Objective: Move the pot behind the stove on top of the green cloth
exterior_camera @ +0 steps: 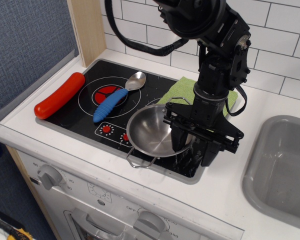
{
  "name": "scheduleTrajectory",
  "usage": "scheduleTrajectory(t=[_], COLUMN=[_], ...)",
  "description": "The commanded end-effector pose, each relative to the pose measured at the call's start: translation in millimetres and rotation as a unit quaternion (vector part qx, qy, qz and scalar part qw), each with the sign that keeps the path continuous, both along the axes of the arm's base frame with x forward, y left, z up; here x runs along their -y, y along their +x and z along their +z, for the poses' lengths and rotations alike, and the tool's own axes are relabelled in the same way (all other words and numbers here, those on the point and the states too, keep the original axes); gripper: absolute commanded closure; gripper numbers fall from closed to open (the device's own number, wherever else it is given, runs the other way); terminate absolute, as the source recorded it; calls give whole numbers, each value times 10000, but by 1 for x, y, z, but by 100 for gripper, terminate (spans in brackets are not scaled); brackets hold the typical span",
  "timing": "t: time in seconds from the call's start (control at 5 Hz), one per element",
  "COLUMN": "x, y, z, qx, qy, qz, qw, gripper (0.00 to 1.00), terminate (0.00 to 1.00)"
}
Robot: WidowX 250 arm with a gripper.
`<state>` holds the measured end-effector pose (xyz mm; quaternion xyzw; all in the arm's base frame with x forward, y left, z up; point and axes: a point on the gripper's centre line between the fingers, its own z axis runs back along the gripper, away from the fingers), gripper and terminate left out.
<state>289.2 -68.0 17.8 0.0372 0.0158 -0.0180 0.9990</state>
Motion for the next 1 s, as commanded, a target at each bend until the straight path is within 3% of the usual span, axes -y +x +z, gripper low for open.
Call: scheduleTrajectory(t=[0.0, 0.2, 0.6, 0.8], x=[0, 1, -8, -9], y=[5, 3, 5, 31], z=[13, 20, 106, 115], qx=[199, 253, 1329, 1304], qy=[-130, -146, -313, -218], qz=[-24, -44, 119, 132], qw=[9997, 9996, 9906, 9911], gripper=[100, 100, 100, 100], terminate=[0, 0, 0, 0])
